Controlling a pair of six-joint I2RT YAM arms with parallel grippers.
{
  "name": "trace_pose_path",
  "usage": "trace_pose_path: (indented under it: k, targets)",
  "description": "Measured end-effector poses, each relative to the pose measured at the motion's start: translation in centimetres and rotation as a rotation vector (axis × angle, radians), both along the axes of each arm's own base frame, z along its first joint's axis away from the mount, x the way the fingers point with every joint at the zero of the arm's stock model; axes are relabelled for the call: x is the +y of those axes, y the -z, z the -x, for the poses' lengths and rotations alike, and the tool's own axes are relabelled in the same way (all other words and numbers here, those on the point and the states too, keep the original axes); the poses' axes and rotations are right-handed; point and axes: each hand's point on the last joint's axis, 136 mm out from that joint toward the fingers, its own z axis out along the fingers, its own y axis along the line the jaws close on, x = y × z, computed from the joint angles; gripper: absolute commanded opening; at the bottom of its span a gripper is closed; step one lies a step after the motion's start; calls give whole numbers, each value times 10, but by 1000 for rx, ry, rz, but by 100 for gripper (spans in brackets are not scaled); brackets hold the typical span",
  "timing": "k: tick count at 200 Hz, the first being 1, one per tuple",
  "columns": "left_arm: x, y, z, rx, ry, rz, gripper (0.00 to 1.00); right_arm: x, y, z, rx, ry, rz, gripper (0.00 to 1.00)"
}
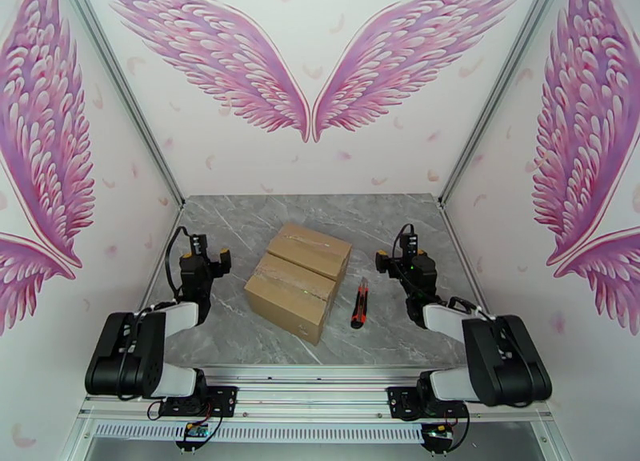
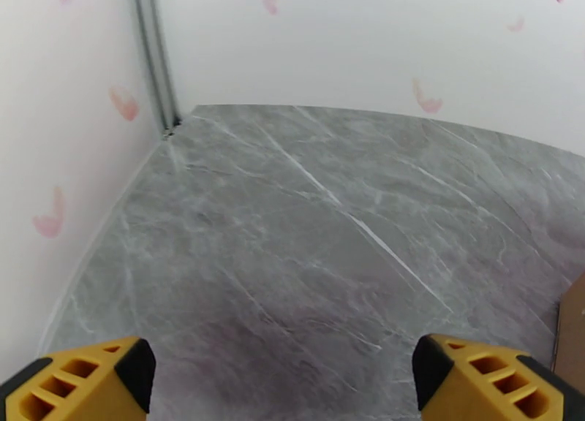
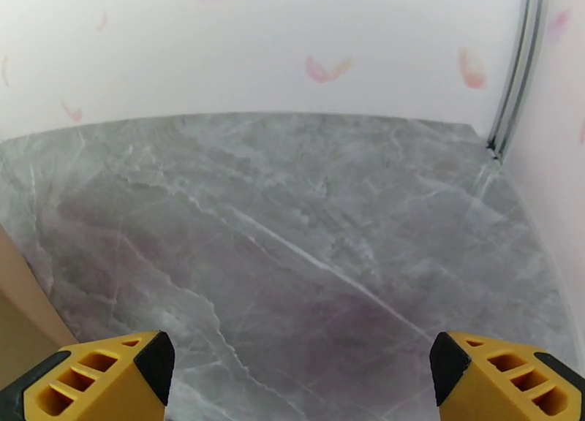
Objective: Unpack the express box
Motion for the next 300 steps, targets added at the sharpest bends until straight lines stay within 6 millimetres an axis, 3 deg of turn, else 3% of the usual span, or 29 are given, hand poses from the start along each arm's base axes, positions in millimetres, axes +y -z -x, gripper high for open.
trace_pose_path:
  k: [30,40,60,77,95,120,143,170,224,261,300]
  targets:
    - [5,-78,9,-69,-81,146,97,15,-54,5,-16,-69,-92,93]
    - [-4,-99,24,-102,-68,226,97,22,-60,13,8,-105,-131,91]
    - [-27,-112,61,-114,-28,379,97,39,-52,37,104,-180,-222,88]
    - [-51,-101,92,-78,19,504,99,50,-45,59,171,-228,-285,87]
    - [-75,-77,120,7,59,616,99,60,-36,80,217,-274,-327,85]
    - [-105,-39,144,152,102,716,99,71,-20,97,297,-324,-372,82]
    - [-131,-23,157,243,150,757,99,83,-11,103,356,-368,-409,81]
    - [-153,-20,162,282,206,784,99,100,-1,109,415,-422,-428,80]
    - [-188,-3,148,344,257,776,99,130,23,120,532,-497,-437,79]
    - [-201,-4,133,339,277,769,99,151,38,126,600,-536,-438,78]
    - [-225,-16,102,346,318,730,99,168,48,127,641,-542,-434,78]
